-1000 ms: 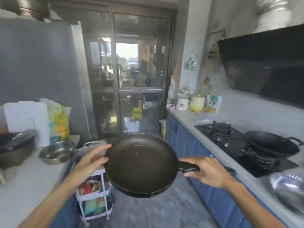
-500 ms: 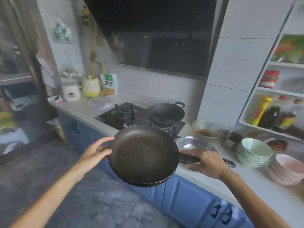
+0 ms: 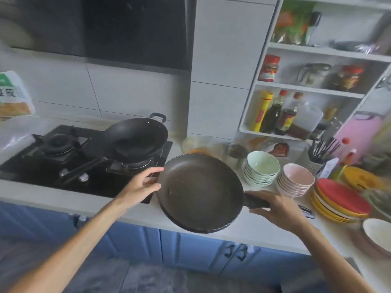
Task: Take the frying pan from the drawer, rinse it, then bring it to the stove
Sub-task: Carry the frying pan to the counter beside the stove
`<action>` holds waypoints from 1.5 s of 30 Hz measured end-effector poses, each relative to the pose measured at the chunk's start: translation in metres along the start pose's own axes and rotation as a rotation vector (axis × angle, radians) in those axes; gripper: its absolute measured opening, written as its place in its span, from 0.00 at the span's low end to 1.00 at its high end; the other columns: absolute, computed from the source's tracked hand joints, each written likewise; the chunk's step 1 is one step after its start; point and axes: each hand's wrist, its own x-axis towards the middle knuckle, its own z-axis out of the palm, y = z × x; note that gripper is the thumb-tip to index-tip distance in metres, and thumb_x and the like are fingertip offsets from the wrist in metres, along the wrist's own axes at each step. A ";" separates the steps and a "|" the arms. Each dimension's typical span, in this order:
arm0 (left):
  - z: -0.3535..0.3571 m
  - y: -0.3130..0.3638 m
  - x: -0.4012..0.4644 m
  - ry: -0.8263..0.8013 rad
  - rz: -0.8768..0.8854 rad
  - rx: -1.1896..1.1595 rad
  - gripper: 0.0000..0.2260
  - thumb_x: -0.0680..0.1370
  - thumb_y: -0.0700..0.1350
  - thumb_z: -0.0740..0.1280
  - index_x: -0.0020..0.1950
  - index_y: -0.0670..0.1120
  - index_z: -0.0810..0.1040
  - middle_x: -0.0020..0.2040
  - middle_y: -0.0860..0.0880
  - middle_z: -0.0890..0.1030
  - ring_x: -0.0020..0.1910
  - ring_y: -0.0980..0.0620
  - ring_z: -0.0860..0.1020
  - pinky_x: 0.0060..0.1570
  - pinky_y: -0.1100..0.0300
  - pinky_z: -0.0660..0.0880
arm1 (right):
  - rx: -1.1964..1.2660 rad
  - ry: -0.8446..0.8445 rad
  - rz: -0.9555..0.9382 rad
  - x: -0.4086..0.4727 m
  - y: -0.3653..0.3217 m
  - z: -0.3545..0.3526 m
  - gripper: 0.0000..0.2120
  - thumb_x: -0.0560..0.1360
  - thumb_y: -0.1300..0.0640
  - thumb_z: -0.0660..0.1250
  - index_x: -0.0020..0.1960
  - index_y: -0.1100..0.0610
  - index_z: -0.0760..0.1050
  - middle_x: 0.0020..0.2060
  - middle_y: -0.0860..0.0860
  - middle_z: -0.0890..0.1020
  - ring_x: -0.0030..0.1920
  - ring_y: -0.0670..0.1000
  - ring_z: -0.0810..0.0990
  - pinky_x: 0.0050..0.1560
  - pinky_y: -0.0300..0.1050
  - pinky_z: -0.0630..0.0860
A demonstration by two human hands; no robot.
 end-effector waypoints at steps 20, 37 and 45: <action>0.026 -0.040 0.102 0.026 -0.196 0.066 0.24 0.75 0.34 0.63 0.60 0.62 0.72 0.51 0.58 0.84 0.51 0.57 0.82 0.57 0.62 0.71 | 0.055 -0.128 0.085 0.092 0.057 0.061 0.21 0.70 0.48 0.71 0.61 0.37 0.72 0.53 0.38 0.81 0.53 0.49 0.79 0.45 0.46 0.72; 0.048 -0.116 0.167 0.129 -0.184 0.531 0.24 0.70 0.35 0.67 0.66 0.47 0.75 0.35 0.42 0.82 0.40 0.43 0.82 0.55 0.52 0.78 | 0.096 -0.216 0.139 0.129 0.076 0.130 0.22 0.69 0.54 0.72 0.62 0.46 0.75 0.55 0.46 0.80 0.52 0.51 0.79 0.46 0.45 0.74; 0.046 -0.119 0.170 0.104 -0.071 0.725 0.09 0.71 0.34 0.68 0.51 0.39 0.79 0.48 0.42 0.82 0.48 0.42 0.81 0.45 0.56 0.76 | -0.007 -0.206 0.148 0.132 0.064 0.121 0.19 0.71 0.51 0.70 0.61 0.44 0.75 0.51 0.44 0.82 0.50 0.52 0.80 0.49 0.47 0.73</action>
